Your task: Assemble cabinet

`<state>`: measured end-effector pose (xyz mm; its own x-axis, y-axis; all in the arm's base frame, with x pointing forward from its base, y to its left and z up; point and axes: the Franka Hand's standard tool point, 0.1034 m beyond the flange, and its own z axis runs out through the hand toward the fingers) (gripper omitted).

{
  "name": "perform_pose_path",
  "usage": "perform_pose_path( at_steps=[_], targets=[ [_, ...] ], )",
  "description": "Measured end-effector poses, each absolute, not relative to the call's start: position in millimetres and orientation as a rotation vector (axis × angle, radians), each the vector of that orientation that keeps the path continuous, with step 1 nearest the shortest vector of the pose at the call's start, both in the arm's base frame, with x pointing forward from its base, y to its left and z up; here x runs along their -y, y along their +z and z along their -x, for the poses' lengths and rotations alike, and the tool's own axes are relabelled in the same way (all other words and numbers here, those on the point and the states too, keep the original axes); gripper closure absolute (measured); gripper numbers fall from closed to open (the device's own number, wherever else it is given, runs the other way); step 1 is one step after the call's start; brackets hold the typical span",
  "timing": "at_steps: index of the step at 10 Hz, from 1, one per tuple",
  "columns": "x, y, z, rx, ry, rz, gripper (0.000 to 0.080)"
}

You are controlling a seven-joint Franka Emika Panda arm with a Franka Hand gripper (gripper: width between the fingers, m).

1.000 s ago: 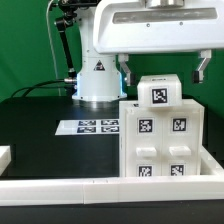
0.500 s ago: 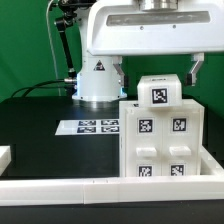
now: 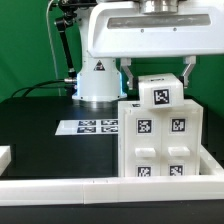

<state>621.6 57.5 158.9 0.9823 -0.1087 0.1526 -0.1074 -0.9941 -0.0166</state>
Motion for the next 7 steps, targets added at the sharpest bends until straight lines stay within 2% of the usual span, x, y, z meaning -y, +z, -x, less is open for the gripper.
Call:
perform_pose_path(
  at_steps=[3, 7],
  targets=[
    [-57.6, 158.9, -621.6, -0.261, -0.240, 3.108, 0.0240],
    [-63.8, 157.8, -620.7, -0.844, -0.229, 2.953, 0.0240]
  ],
)
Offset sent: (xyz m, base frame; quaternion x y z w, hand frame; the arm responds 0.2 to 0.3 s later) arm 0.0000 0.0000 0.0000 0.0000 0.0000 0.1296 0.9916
